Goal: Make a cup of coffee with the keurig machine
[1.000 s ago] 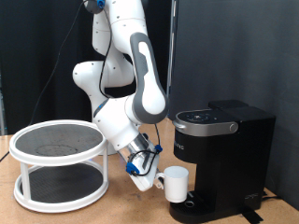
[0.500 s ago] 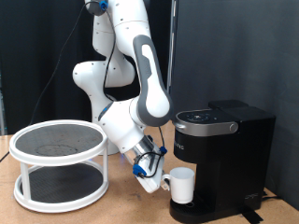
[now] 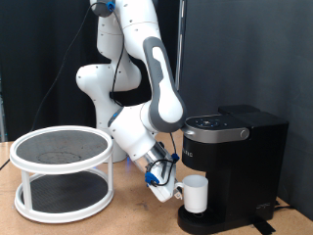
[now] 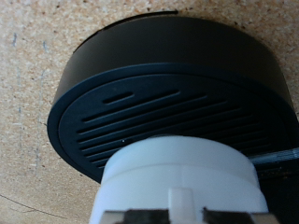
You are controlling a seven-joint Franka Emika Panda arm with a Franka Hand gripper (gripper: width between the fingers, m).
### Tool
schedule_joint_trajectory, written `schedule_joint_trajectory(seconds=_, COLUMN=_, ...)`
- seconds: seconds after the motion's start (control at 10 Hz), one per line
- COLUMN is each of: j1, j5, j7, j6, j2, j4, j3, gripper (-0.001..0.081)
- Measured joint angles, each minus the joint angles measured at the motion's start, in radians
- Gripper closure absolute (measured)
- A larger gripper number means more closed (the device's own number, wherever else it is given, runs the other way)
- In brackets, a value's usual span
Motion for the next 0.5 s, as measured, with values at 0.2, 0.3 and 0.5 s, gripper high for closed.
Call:
schedule_joint_trajectory(seconds=0.2, j1=0.0, j5=0.001, j7=0.0, j6=0.001, j2=0.002, j4=0.002, j3=0.0, gripper=0.0804)
schedule_joint_trajectory(seconds=0.3, j1=0.0, j5=0.003, j7=0.0, j6=0.003, j2=0.004, j4=0.004, j3=0.0, gripper=0.0804)
schedule_joint_trajectory(seconds=0.5, j1=-0.001, j5=0.003, j7=0.0, j6=0.006, j2=0.01, j4=0.006, j3=0.0, gripper=0.0722)
